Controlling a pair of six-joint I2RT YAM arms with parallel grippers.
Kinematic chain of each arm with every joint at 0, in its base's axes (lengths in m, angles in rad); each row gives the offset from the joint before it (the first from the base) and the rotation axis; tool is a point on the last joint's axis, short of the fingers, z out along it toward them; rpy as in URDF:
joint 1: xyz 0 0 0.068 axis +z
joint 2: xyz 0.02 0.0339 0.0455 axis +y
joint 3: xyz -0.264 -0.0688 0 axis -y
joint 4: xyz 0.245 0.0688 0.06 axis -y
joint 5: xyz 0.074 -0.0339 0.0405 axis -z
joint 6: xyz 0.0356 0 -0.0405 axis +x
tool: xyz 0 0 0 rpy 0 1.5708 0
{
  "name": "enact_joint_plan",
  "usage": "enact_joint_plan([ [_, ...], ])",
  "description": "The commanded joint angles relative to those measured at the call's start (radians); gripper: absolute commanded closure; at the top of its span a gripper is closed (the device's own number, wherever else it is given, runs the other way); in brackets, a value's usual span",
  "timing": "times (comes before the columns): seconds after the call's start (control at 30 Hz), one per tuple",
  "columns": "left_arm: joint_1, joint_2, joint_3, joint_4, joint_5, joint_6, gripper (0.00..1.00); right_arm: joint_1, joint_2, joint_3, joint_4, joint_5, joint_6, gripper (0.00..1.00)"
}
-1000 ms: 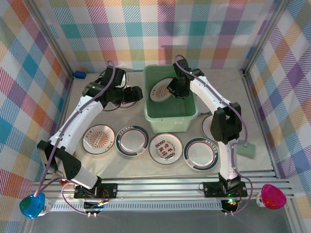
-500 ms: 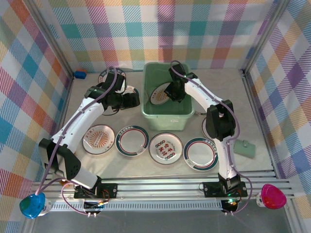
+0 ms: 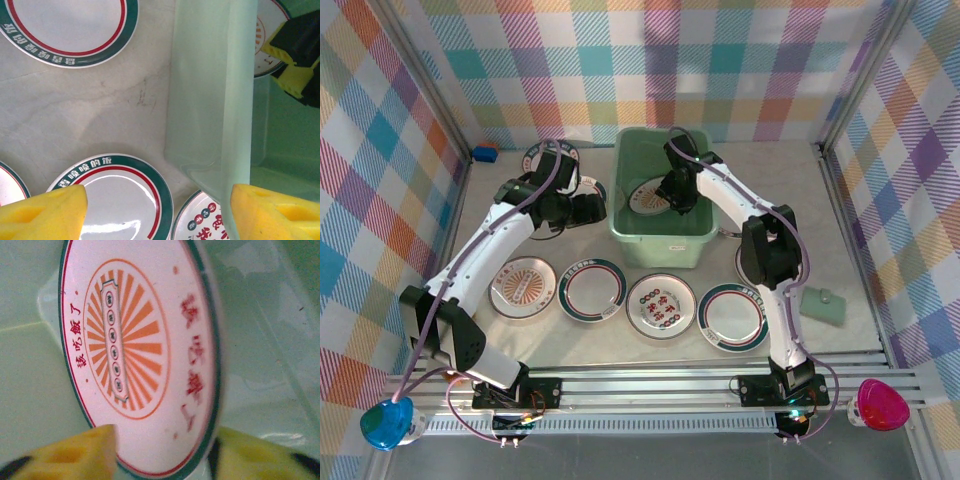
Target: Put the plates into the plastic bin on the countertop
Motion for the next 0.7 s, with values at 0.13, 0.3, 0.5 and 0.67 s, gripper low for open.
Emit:
enact_joint_plan([
  [0.13, 0.007, -0.08, -0.032, -0.001, -0.011, -0.036, 0.27, 0.005, -0.02, 0.083, 0.004, 0.025, -0.061, 0.01],
  [0.3, 0.008, -0.12, -0.039, -0.011, -0.022, -0.053, 0.27, 0.005, -0.086, 0.101, 0.035, 0.03, -0.1, 0.01],
  [0.5, 0.008, -0.139, -0.037, -0.045, -0.025, -0.073, 0.25, 0.012, -0.181, 0.075, 0.069, -0.036, -0.187, 0.01],
  [0.67, 0.013, -0.2, -0.059, -0.033, -0.031, -0.11, 0.23, 0.02, -0.329, -0.062, 0.129, -0.012, -0.254, 0.01],
])
